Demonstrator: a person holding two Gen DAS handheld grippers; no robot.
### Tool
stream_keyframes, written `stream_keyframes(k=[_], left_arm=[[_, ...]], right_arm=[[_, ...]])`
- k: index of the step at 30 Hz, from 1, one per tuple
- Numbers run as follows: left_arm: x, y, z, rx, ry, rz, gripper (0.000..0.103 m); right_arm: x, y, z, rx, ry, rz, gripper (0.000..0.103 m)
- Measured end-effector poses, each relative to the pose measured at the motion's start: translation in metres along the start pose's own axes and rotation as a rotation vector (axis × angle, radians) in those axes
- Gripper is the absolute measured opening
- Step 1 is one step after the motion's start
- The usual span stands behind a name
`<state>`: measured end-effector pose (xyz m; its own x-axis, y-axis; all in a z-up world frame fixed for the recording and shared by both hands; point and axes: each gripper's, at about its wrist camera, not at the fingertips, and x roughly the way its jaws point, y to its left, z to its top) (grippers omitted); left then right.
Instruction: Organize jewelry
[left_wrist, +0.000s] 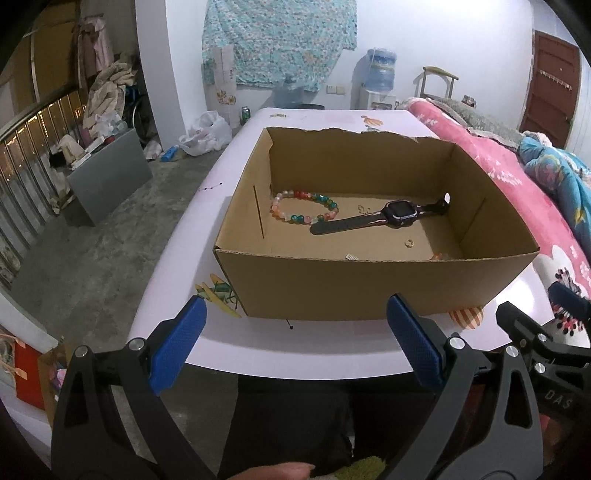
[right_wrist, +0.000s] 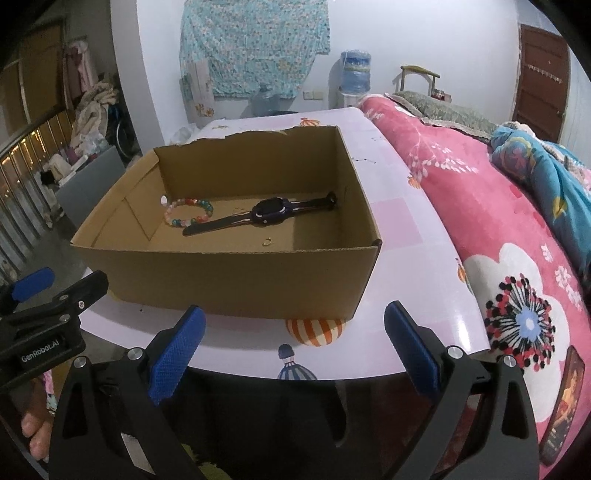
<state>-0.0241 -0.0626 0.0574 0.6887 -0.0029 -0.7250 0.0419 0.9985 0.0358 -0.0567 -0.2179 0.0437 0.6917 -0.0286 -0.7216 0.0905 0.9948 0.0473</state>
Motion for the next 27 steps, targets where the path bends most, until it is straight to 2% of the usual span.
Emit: stream_keyframes(k=[27], left_arm=[[0.012,-0.013,-0.002,0.023,0.064,-0.032,0.095]], right_arm=[[0.006,-0.004,0.002,0.032,0.036,-0.012,0.095]])
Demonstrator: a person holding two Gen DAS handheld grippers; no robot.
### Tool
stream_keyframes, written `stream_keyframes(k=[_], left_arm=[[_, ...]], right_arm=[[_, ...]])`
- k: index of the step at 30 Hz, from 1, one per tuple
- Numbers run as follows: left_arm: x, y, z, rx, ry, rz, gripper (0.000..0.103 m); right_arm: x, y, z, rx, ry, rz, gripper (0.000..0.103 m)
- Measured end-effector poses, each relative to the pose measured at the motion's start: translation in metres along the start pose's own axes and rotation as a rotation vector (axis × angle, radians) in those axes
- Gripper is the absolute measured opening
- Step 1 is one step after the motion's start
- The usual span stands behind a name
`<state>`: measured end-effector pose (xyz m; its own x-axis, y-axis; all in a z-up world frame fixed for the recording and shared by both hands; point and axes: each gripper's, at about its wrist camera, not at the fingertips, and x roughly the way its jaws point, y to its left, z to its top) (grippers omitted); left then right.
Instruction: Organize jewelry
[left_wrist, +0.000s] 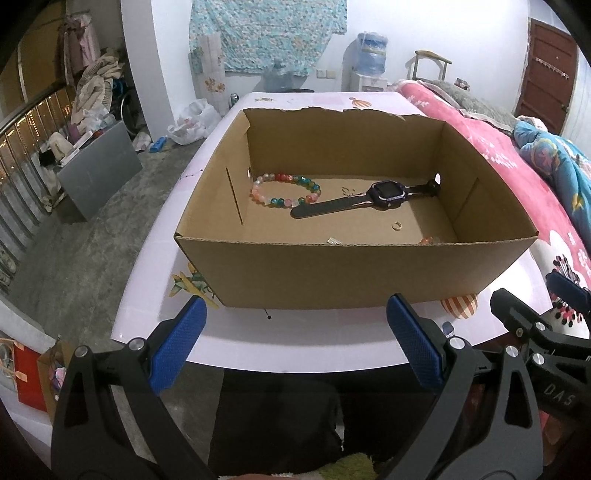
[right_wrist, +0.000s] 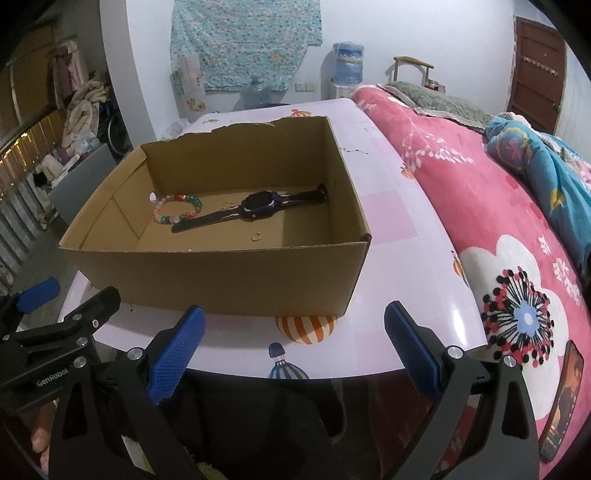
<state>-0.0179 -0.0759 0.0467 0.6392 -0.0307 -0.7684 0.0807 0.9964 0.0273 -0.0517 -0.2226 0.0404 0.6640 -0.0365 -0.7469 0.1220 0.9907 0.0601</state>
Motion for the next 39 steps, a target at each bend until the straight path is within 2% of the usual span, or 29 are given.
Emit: stream_keyframes(k=[39], left_arm=[[0.0002,0.0034,0.0011,-0.027,0.015,-0.019,0.094]], right_arm=[[-0.0027,0.0071,0.0043,-0.017,0.0,0.008,0.095]])
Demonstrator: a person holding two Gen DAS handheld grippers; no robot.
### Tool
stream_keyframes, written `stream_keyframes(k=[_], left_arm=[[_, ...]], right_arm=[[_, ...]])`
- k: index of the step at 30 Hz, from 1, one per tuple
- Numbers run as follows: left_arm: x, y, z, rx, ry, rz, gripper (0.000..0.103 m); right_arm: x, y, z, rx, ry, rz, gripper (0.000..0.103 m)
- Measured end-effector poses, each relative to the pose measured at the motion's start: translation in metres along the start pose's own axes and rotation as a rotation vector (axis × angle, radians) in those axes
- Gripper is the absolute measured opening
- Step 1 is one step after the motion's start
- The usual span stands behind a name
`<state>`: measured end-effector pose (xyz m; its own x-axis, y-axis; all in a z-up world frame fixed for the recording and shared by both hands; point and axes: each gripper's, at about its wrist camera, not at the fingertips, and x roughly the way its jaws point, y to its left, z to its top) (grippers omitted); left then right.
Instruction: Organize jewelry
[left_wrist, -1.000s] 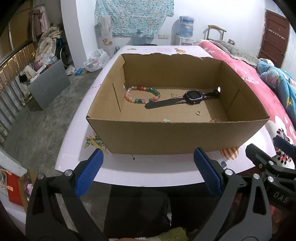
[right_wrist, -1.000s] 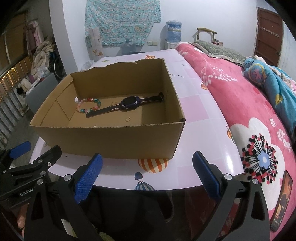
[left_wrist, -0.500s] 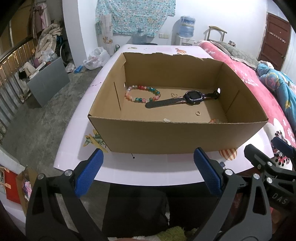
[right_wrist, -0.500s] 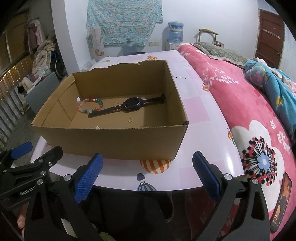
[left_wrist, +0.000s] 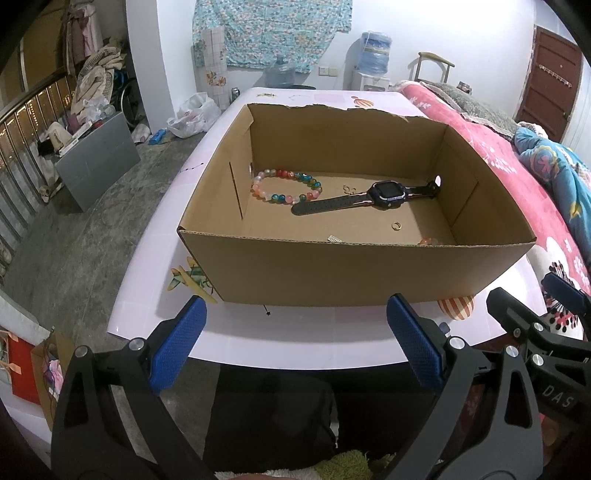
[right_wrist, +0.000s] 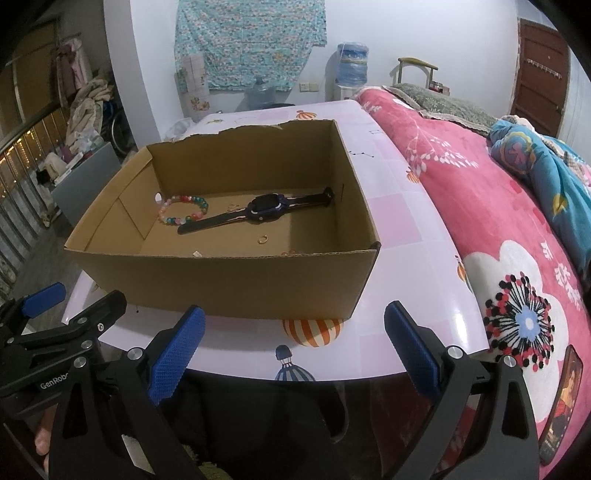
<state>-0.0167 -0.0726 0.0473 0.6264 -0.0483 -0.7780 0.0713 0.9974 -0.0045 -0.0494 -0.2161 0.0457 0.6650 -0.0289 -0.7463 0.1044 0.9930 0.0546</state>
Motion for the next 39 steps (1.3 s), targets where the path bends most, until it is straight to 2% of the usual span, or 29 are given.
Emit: stream_keyframes(k=[39], left_arm=[[0.0009,0.0016,-0.0013,-0.007,0.008,-0.001,0.095]], right_arm=[[0.0004,0.0001,-0.0011,0.007,0.005,0.001,0.095]])
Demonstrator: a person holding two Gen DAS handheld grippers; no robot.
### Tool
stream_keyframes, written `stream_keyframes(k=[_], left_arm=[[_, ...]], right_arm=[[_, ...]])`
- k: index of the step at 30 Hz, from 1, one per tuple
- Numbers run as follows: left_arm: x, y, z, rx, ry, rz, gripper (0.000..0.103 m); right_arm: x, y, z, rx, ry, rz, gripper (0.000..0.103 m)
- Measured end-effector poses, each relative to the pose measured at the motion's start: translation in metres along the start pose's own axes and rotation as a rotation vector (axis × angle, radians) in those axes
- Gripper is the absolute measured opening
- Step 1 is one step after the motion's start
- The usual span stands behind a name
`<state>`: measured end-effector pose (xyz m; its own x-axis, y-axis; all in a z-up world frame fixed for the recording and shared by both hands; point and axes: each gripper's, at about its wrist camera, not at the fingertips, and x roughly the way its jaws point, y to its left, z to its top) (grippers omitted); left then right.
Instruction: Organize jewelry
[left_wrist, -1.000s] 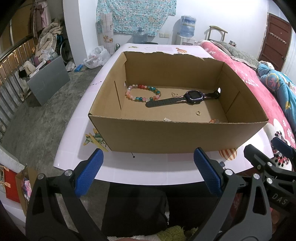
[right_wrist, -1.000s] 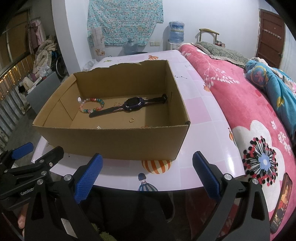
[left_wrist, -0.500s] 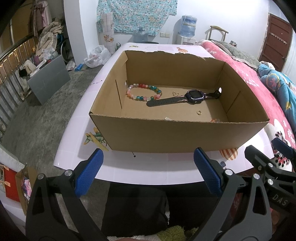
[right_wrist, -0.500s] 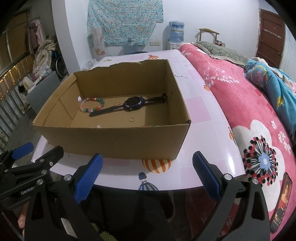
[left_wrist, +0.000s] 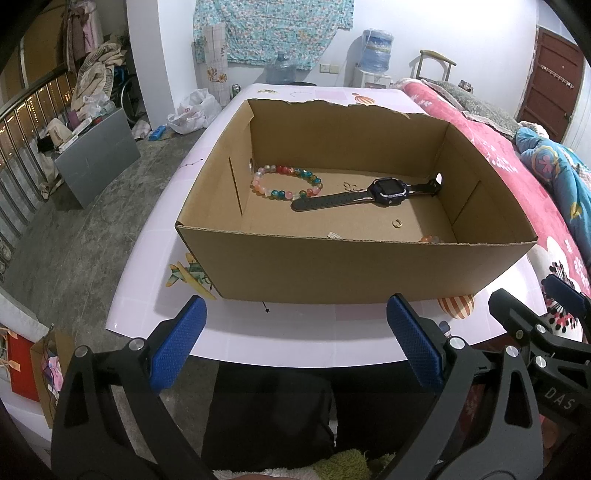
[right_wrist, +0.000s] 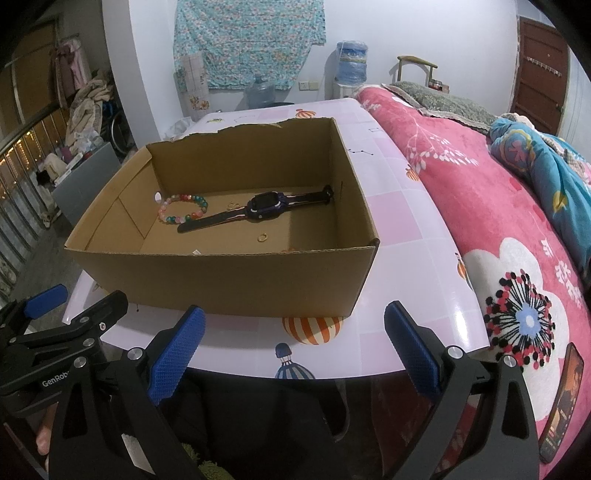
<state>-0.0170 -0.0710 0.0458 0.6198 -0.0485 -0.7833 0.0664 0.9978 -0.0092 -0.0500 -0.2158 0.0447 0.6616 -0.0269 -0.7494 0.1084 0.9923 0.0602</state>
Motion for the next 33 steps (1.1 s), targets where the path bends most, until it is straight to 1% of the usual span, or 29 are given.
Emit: stream_keyframes(k=[33], left_arm=[[-0.0004,0.0012,-0.0029,-0.003,-0.004,0.002,0.094]], right_arm=[[-0.0003,-0.0005,-0.001,-0.003,-0.002,0.001,0.095]])
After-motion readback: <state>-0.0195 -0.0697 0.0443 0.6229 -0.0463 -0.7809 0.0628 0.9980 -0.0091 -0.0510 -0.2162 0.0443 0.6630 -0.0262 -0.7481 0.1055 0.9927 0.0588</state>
